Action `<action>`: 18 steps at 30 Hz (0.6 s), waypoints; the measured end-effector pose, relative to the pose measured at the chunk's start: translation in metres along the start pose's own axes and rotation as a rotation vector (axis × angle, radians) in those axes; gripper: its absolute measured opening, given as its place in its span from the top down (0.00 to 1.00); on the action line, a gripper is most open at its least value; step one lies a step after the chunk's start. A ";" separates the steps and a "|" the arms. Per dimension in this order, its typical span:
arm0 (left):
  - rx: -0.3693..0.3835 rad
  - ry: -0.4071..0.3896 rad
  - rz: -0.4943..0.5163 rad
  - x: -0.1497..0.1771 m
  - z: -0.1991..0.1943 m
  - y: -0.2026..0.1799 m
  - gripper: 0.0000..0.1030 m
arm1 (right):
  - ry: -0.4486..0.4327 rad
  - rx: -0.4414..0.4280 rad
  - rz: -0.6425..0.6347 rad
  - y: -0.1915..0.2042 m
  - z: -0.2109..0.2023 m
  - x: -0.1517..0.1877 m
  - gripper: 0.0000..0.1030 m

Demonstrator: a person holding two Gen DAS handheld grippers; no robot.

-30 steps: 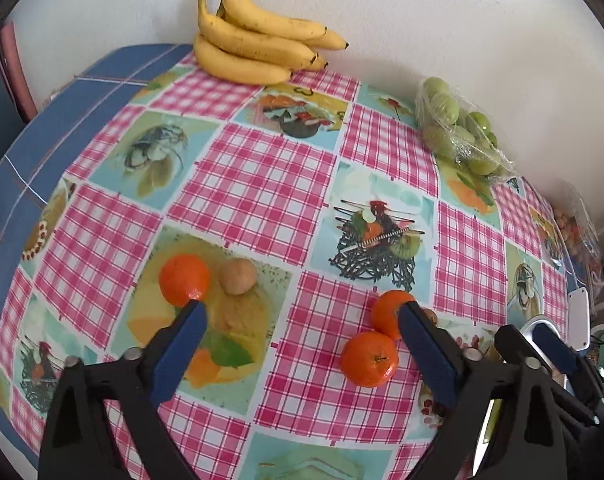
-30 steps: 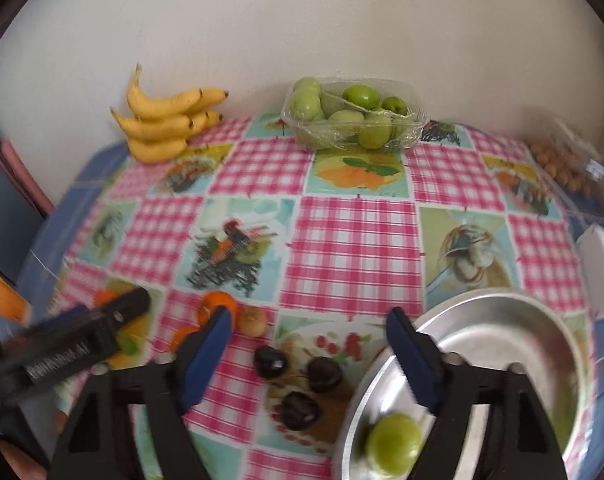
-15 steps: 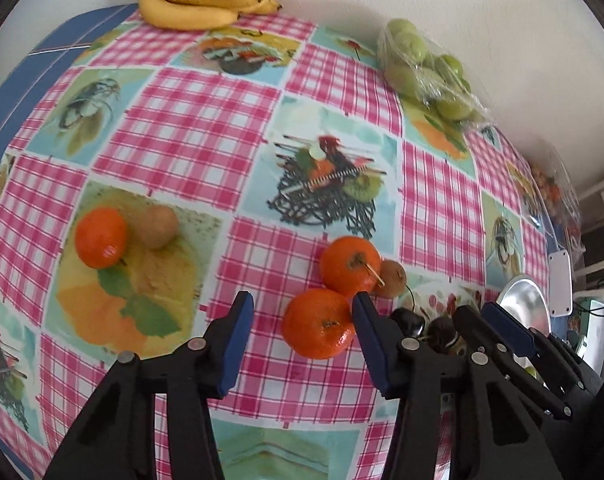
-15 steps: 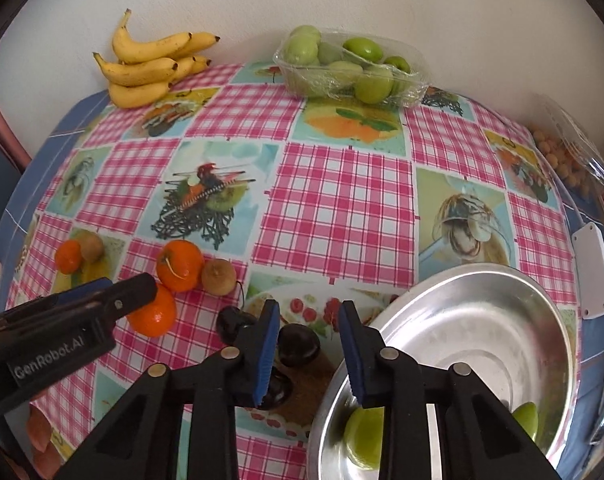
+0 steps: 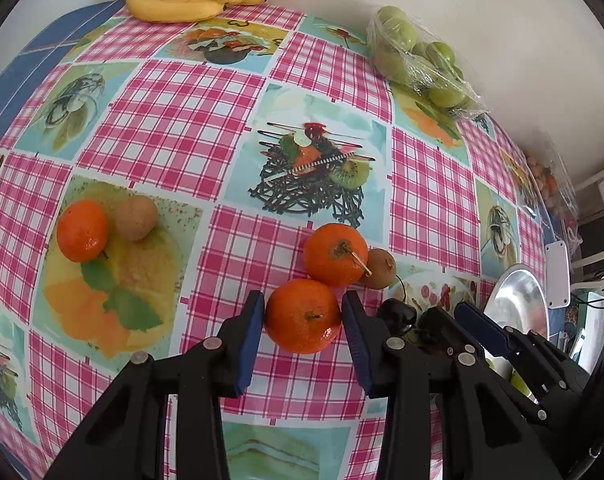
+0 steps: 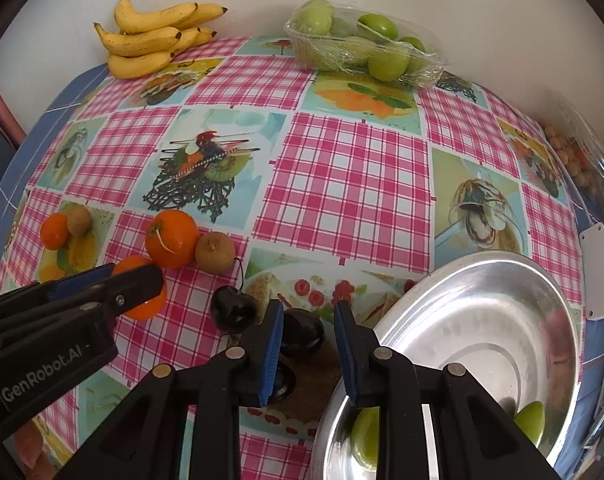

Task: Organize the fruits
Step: 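Close the left tool on the tangerine while the right tool grasps the dark plum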

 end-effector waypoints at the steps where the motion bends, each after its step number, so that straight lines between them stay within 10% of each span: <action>1: 0.007 0.002 -0.007 0.000 -0.001 0.002 0.60 | 0.000 -0.002 0.002 0.000 0.000 0.000 0.72; 18: 0.019 -0.005 -0.100 0.001 -0.011 0.019 0.60 | 0.008 0.029 -0.035 0.007 0.005 0.002 0.72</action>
Point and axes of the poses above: each gripper's, at about its wrist camera, not at the fingertips, and z roughly the way its jaws point, y to its left, x to its underside, the point moved 6 cm from there along z, roughly the way its jaws point, and after that the axes turned 10 degrees about y, right-handed, at the moved point
